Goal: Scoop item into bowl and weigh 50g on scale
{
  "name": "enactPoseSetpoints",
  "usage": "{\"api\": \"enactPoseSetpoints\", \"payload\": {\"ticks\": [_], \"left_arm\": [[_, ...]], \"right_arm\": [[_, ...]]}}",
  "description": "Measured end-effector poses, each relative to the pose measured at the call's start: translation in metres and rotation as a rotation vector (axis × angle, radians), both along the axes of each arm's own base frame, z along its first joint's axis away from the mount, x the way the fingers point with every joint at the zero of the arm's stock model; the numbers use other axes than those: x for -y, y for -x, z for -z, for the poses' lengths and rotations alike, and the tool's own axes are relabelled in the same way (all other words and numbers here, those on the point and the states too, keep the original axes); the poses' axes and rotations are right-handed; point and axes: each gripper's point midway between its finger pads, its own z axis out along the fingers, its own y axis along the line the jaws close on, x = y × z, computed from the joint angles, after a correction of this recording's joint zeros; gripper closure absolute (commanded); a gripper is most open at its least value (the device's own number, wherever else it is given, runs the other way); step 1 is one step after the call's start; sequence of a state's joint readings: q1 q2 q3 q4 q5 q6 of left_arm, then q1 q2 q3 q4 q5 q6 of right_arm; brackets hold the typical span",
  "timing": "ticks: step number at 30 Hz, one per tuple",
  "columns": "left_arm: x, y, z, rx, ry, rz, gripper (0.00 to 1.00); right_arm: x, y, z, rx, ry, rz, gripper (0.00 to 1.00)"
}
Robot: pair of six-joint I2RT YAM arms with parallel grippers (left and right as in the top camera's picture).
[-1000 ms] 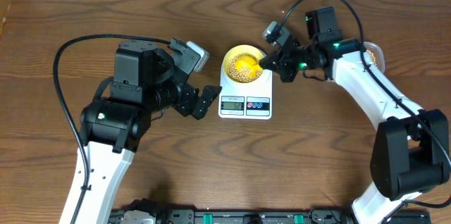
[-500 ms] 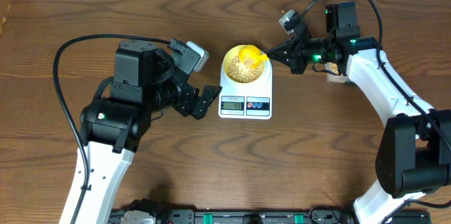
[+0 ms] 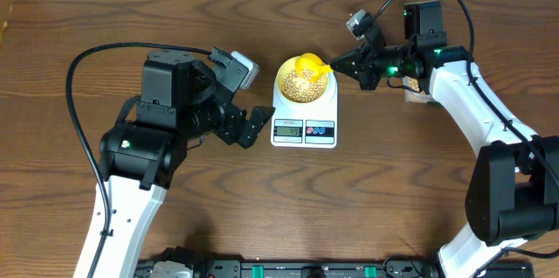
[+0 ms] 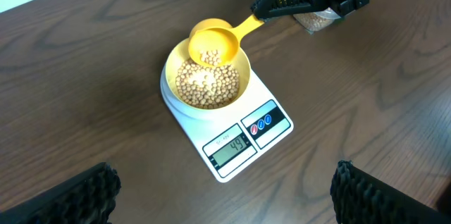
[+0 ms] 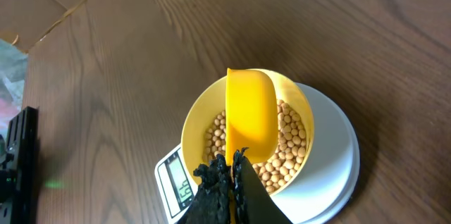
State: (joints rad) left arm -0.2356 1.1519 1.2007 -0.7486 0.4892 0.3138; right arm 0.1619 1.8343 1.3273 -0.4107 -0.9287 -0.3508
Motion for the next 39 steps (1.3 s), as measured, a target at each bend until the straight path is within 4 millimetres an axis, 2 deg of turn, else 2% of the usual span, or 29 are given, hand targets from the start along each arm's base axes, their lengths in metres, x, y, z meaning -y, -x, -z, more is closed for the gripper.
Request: {"api": "enactPoseSetpoints", "payload": {"ticks": [6, 16, 39], "left_arm": [[0.0, 0.0, 0.0, 0.0, 0.0, 0.0, 0.03], [0.0, 0.0, 0.0, 0.0, 0.0, 0.0, 0.02], [0.0, 0.0, 0.0, 0.0, 0.0, 0.0, 0.02]], "right_arm": [[-0.003, 0.001, 0.0, 0.031, 0.006, -0.022, 0.99], [-0.025, 0.01, -0.002, 0.2, 0.039, -0.158, 0.99], [-0.027, 0.005, -0.006, 0.266, 0.047, -0.17, 0.99]]}}
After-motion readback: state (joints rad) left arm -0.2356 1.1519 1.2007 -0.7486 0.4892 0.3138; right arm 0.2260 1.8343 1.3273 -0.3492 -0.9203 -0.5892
